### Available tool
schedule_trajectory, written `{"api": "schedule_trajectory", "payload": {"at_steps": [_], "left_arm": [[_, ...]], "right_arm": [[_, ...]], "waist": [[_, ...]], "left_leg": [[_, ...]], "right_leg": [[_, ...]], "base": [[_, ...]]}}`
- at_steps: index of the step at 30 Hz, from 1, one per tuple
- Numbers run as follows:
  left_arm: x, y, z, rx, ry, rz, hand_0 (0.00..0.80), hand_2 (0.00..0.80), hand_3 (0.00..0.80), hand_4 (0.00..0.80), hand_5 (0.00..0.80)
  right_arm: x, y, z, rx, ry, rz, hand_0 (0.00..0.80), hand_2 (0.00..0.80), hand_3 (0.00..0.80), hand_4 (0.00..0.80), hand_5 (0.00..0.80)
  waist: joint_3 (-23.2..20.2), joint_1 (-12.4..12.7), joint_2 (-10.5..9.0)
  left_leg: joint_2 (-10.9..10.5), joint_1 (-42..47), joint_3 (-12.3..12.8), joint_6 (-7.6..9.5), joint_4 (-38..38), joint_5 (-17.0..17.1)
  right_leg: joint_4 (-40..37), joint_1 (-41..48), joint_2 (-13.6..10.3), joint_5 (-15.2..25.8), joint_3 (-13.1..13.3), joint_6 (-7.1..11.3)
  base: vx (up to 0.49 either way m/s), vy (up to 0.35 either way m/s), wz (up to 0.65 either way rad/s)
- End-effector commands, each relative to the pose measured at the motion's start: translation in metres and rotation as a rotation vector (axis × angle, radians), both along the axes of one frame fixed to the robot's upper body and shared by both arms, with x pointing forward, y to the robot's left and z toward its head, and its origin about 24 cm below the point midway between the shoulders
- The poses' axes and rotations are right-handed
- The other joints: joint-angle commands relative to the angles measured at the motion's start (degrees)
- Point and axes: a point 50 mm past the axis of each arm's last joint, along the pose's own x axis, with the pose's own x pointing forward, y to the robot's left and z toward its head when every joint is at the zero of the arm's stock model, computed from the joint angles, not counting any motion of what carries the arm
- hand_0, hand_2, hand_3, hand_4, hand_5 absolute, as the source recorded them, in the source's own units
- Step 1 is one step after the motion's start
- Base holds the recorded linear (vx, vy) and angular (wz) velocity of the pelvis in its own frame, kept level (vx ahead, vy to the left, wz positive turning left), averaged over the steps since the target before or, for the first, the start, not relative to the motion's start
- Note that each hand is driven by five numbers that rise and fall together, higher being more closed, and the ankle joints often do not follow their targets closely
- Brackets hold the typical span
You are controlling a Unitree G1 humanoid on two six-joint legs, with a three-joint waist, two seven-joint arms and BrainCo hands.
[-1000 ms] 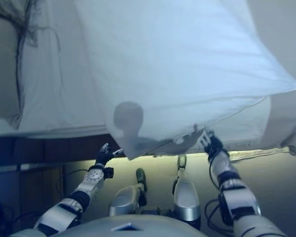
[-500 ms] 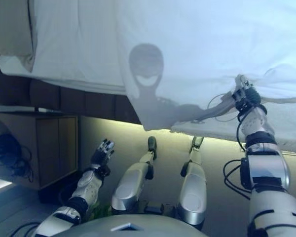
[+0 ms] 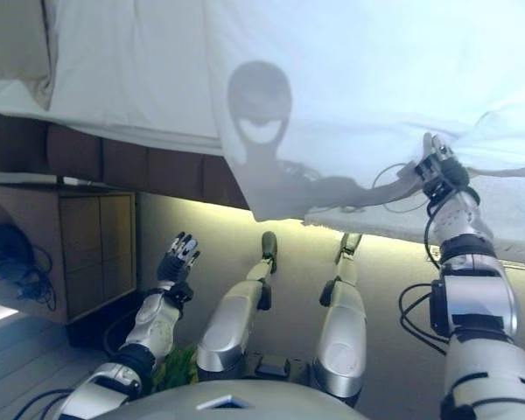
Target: Make the bed neatly
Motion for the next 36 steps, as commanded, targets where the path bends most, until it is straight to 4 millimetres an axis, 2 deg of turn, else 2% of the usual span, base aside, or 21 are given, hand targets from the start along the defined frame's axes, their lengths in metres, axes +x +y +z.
{"api": "schedule_trajectory", "payload": {"at_steps": [1, 6, 10, 26, 30, 36], "left_arm": [[0.006, 0.007, 0.008, 0.079, -0.031, -0.051, 0.0, 0.0, 0.0, 0.0, 0.0], [0.01, 0.003, 0.013, 0.089, -0.044, -0.075, 0.0, 0.0, 0.0, 0.0, 0.0], [0.012, 0.002, 0.014, 0.087, -0.049, -0.082, 0.0, 0.0, 0.0, 0.0, 0.0], [0.032, 0.0, 0.041, 0.089, -0.17, -0.063, 0.0, 0.0, 0.0, 0.0, 0.0], [0.033, -0.003, 0.044, 0.09, -0.18, -0.071, 0.0, 0.0, 0.0, 0.0, 0.0], [0.034, -0.009, 0.046, 0.086, -0.189, -0.083, 0.0, 0.0, 0.0, 0.0, 0.0]], "right_arm": [[-0.008, 0.017, -0.03, 0.046, 0.105, 0.055, 0.0, 0.0, 0.0, 0.0, 0.0], [-0.016, 0.014, -0.04, 0.06, 0.126, 0.045, 0.0, 0.0, 0.0, 0.0, 0.0], [-0.014, 0.016, -0.04, 0.058, 0.119, 0.053, 0.0, 0.0, 0.0, 0.0, 0.0], [0.011, 0.017, 0.001, 0.012, 0.098, 0.013, 0.0, 0.0, 0.0, 0.0, 0.0], [0.01, 0.014, 0.0, 0.034, 0.143, -0.028, 0.0, 0.0, 0.0, 0.0, 0.0], [0.0, 0.009, -0.012, 0.057, 0.238, -0.051, 0.0, 0.0, 0.0, 0.0, 0.0]], "waist": [[-1.84, 0.7, -2.02], [-2.19, 0.36, -2.58], [-1.99, 0.41, -2.74], [1.71, 0.71, -1.46], [1.76, 0.78, -1.29], [1.76, 0.59, -0.95]], "left_leg": [[-0.97, -3.86, 0.95, 1.36, 3.91, -1.2], [-1.09, -1.84, 1.77, 1.63, 4.14, -2.2], [-1.25, -1.68, 1.96, 1.79, 5.35, -2.73], [-1.42, -6.33, 1.08, 1.94, 8.27, -2.39], [-1.49, -7.93, 0.57, 1.98, 8.11, -2.14], [-1.41, -10.24, 0.69, 1.93, 8.57, -1.67]], "right_leg": [[4.69, -1.46, -3.47, -2.58, 0.49, 4.79], [4.1, 0.53, -3.63, -2.38, 0.71, 5.19], [4.52, 0.97, -4.0, -2.43, 0.83, 5.2], [7.19, -3.41, -3.84, -2.96, 1.28, 4.29], [7.22, -5.17, -3.42, -2.72, 1.47, 3.96], [7.86, -7.78, -3.23, -2.25, 1.68, 3.8]], "base": [[0.01, 0.06, -0.06], [0.013, 0.036, -0.07], [0.018, 0.017, -0.04], [0.011, -0.023, 0.0], [0.001, -0.043, 0.0], [0.001, -0.005, 0.0]]}}
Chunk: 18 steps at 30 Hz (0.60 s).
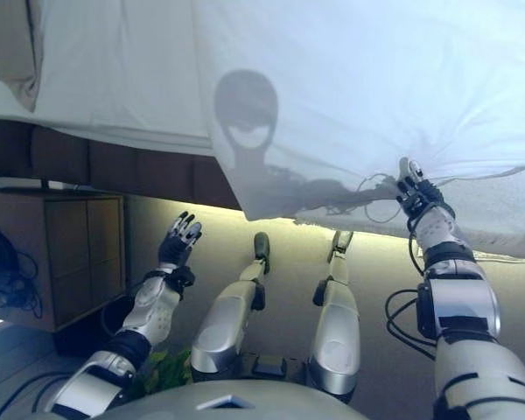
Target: Make the bed neatly
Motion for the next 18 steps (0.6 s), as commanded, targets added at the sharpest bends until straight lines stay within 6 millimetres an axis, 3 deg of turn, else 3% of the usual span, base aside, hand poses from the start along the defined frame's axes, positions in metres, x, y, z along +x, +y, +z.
{"api": "schedule_trajectory", "payload": {"at_steps": [1, 6, 12, 15, 18], "left_arm": [[0.01, -0.001, 0.02, 0.005, -0.099, -0.006, 0.0, 0.0, 0.0, 0.0, 0.0], [0.012, -0.005, 0.024, 0.008, -0.108, -0.024, 0.0, 0.0, 0.0, 0.0, 0.0], [0.014, -0.01, 0.029, 0.0, -0.113, -0.018, 0.0, 0.0, 0.0, 0.0, 0.0], [0.013, -0.013, 0.029, -0.004, -0.105, -0.016, 0.0, 0.0, 0.0, 0.0, 0.0], [0.012, -0.012, 0.029, -0.008, -0.101, -0.012, 0.0, 0.0, 0.0, 0.0, 0.0]], "right_arm": [[0.001, -0.006, 0.007, -0.001, 0.074, -0.007, 0.0, 0.0, 0.0, 0.0, 0.0], [-0.006, -0.008, -0.001, 0.037, 0.113, -0.017, 0.0, 0.0, 0.0, 0.0, 0.0], [0.002, -0.004, 0.009, 0.059, 0.038, 0.008, 0.0, 0.0, 0.0, 0.0, 0.0], [0.011, -0.004, 0.024, 0.063, -0.027, 0.021, 0.0, 0.0, 0.0, 0.0, 0.0], [0.024, -0.003, 0.052, 0.052, -0.11, 0.038, 0.0, 0.0, 0.0, 0.0, 0.0]], "waist": [[1.72, 0.32, 1.68], [1.72, 0.39, 1.87], [1.72, 0.35, 2.39], [1.72, 0.55, 2.75], [1.72, 0.97, 3.15]], "left_leg": [[-0.75, -7.19, -0.79, 1.74, 7.66, -1.73], [-0.79, -8.65, -1.14, 1.76, 7.83, -1.57], [-0.8, -10.34, -1.21, 1.7, 7.71, -0.94], [-0.75, -10.75, -1.5, 1.53, 7.06, -0.38], [-0.63, -11.16, -1.79, 1.37, 6.11, 0.28]], "right_leg": [[8.97, -4.75, -3.16, -3.87, 0.16, 3.92], [9.02, -6.32, -3.09, -3.41, 0.27, 3.91], [9.35, -8.08, -2.8, -3.2, 0.48, 3.78], [9.22, -8.49, -2.66, -3.18, 0.5, 3.74], [9.25, -9.17, -2.46, -3.16, 0.37, 3.68]], "base": [[0.007, -0.011, -0.03], [0.0, 0.0, 0.0], [-0.002, -0.005, -0.04], [0.006, -0.01, -0.05], [0.0, 0.0, 0.0]]}}
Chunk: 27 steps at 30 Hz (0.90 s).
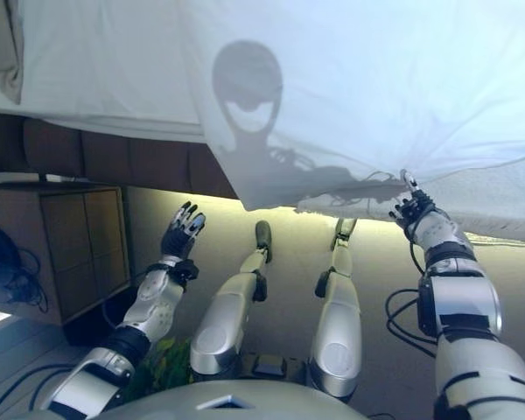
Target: Make the bed neatly
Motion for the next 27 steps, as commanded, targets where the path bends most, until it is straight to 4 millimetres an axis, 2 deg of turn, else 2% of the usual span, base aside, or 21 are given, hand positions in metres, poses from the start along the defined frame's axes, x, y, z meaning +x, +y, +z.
{"api": "schedule_trajectory", "payload": {"at_steps": [1, 7, 13, 16, 20, 21, 22, 27], "left_arm": [[0.001, -0.003, 0.009, -0.016, -0.042, -0.009, 0.0, 0.0, 0.0, 0.0, 0.0], [-0.007, -0.001, 0.007, -0.023, -0.041, 0.0, 0.0, 0.0, 0.0, 0.0, 0.0], [-0.018, 0.004, 0.0, -0.044, -0.033, 0.004, 0.0, 0.0, 0.0, 0.0, 0.0], [-0.022, 0.006, -0.002, -0.051, -0.032, -0.001, 0.0, 0.0, 0.0, 0.0, 0.0], [-0.028, 0.011, -0.005, -0.056, -0.028, -0.011, 0.0, 0.0, 0.0, 0.0, 0.0], [-0.028, 0.011, -0.005, -0.058, -0.032, -0.013, 0.0, 0.0, 0.0, 0.0, 0.0], [-0.03, 0.011, -0.005, -0.06, -0.033, -0.016, 0.0, 0.0, 0.0, 0.0, 0.0], [-0.03, 0.01, -0.003, -0.064, -0.042, -0.031, 0.0, 0.0, 0.0, 0.0, 0.0]], "right_arm": [[0.026, -0.011, 0.063, -0.079, -0.179, 0.018, 0.0, 0.0, 0.0, 0.0, 0.0], [0.046, -0.008, 0.127, -0.117, -0.415, 0.058, 0.0, 0.0, 0.0, 0.0, 0.0], [0.054, -0.005, 0.187, -0.197, -0.582, 0.087, 0.0, 0.0, 0.0, 0.0, 0.0], [0.054, -0.004, 0.208, -0.247, -0.647, 0.102, 0.0, 0.0, 0.0, 0.0, 0.0], [0.054, -0.001, 0.227, -0.31, -0.696, 0.127, 0.0, 0.0, 0.0, 0.0, 0.0], [0.054, -0.002, 0.231, -0.323, -0.707, 0.122, 0.285, 0.285, 0.285, 0.285, 0.285], [0.054, -0.002, 0.233, -0.338, -0.717, 0.12, 0.8, 0.8, 0.8, 0.8, 0.8], [0.053, -0.003, 0.237, -0.358, -0.72, 0.127, 0.8, 0.8, 0.8, 0.8, 0.8]], "waist": [[1.49, 1.05, 2.92], [1.49, 1.88, 3.61], [1.49, 2.65, 4.86], [1.49, 2.97, 5.29], [1.49, 3.29, 5.49], [1.49, 3.33, 5.5], [1.49, 3.35, 5.57], [1.49, 3.44, 5.63]], "left_leg": [[-0.34, -6.45, -2.92, 1.21, 4.43, 0.45], [-0.08, -7.72, -3.46, 0.75, 3.0, 1.76], [0.0, -8.37, -3.8, 0.3, 1.68, 2.98], [-0.05, -8.52, -3.93, 0.14, 1.27, 3.38], [0.15, -8.18, -4.04, -0.11, 0.9, 3.6], [0.18, -8.21, -4.03, -0.15, 0.9, 3.7], [0.25, -7.68, -4.0, -0.25, 0.83, 3.38], [0.34, -7.11, -3.68, -0.28, 0.61, 3.74]], "right_leg": [[9.17, -4.47, -2.26, -4.45, -1.14, 4.03], [9.62, -6.27, -1.86, -4.5, -1.35, 3.8], [9.79, -7.44, -1.75, -4.65, -1.28, 3.63], [9.82, -7.67, -1.77, -4.81, -1.35, 3.53], [10.12, -7.51, -1.82, -5.2, -1.56, 3.51], [10.1, -7.54, -1.84, -5.14, -1.55, 3.48], [10.28, -7.1, -1.8, -5.65, -1.58, 3.57], [9.89, -6.45, -2.08, -5.3, -1.92, 3.48]], "base": [[0.0, 0.0, 0.0], [-0.008, -0.009, 0.04], [-0.009, 0.028, 0.0], [-0.007, 0.01, 0.0], [0.0, 0.0, 0.0], [0.0, 0.0, 0.0], [0.0, 0.0, 0.0], [-0.007, 0.004, 0.0]]}}
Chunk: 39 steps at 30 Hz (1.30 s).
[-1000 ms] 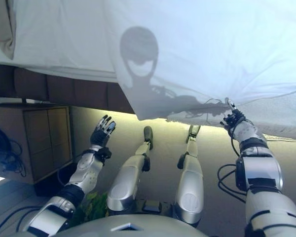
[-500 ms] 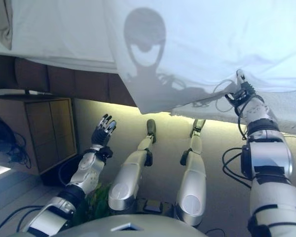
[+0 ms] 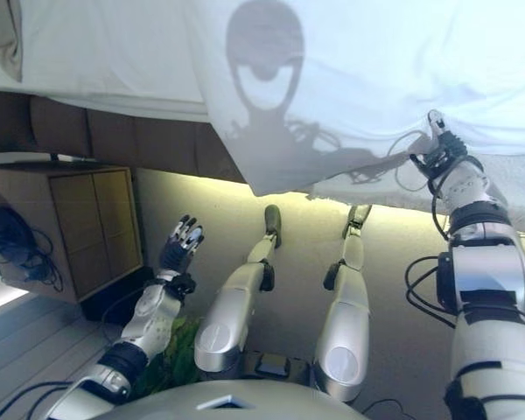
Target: Make the bed neatly
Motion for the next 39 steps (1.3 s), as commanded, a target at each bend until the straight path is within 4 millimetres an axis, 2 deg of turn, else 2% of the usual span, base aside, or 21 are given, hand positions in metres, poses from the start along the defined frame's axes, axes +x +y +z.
{"api": "schedule_trajectory", "payload": {"at_steps": [1, 8, 16, 21, 28, 39], "left_arm": [[-0.008, 0.006, 0.008, 0.008, -0.053, -0.023, 0.0, 0.0, 0.0, 0.0, 0.0], [-0.008, 0.003, 0.008, -0.003, -0.06, -0.031, 0.0, 0.0, 0.0, 0.0, 0.0], [-0.003, 0.006, 0.01, 0.004, -0.063, -0.036, 0.0, 0.0, 0.0, 0.0, 0.0], [-0.003, 0.007, 0.007, 0.021, -0.052, -0.042, 0.0, 0.0, 0.0, 0.0, 0.0], [-0.002, 0.01, 0.0, 0.054, -0.02, -0.036, 0.0, 0.0, 0.0, 0.0, 0.0], [0.003, 0.007, -0.004, 0.074, -0.01, -0.048, 0.0, 0.0, 0.0, 0.0, 0.0]], "right_arm": [[0.023, 0.016, 0.151, -0.192, -0.501, 0.103, 0.8, 0.8, 0.8, 0.8, 0.8], [0.023, 0.016, 0.143, -0.218, -0.482, 0.1, 0.8, 0.8, 0.8, 0.8, 0.8], [0.028, 0.026, 0.118, -0.233, -0.379, 0.176, 0.8, 0.8, 0.8, 0.8, 0.8], [0.031, 0.036, 0.095, -0.207, -0.309, 0.239, 0.8, 0.8, 0.8, 0.8, 0.8], [0.034, 0.058, 0.058, -0.133, -0.252, 0.327, 0.8, 0.8, 0.8, 0.8, 0.8], [0.036, 0.112, 0.013, 0.027, -0.184, 0.439, 0.8, 0.8, 0.8, 0.8, 0.8]], "waist": [[0.35, 1.82, 3.09], [0.35, 1.62, 3.23], [0.34, 1.49, 2.54], [-0.7, 1.73, 1.6], [-3.31, 2.19, -0.36], [-7.08, 3.36, -2.75]], "left_leg": [[0.39, -2.79, -3.24, -0.28, 1.22, 2.39], [0.41, -0.6, -2.58, -0.3, 0.66, 2.12], [0.57, 3.52, -1.35, -0.2, 0.97, 1.01], [0.51, 6.49, -1.09, 0.04, 0.92, 0.13], [0.26, 10.83, -0.92, 0.67, 0.55, -1.07], [0.18, 15.66, -1.68, 1.36, 0.58, -2.11]], "right_leg": [[9.95, -2.01, -1.99, -6.37, -1.87, 3.92], [9.25, 0.07, -2.32, -6.5, -2.2, 4.08], [8.7, 4.56, -3.07, -7.1, -3.37, 4.32], [8.37, 8.03, -3.35, -7.73, -3.94, 4.58], [7.52, 13.21, -3.9, -7.97, -4.49, 5.2], [5.4, 20.23, -4.66, -7.38, -5.57, 5.91]], "base": [[-0.019, 0.031, -0.01], [-0.021, 0.031, 0.0], [-0.036, 0.03, -0.02], [-0.014, 0.035, 0.02], [0.006, 0.034, 0.06], [0.022, 0.042, 0.05]]}}
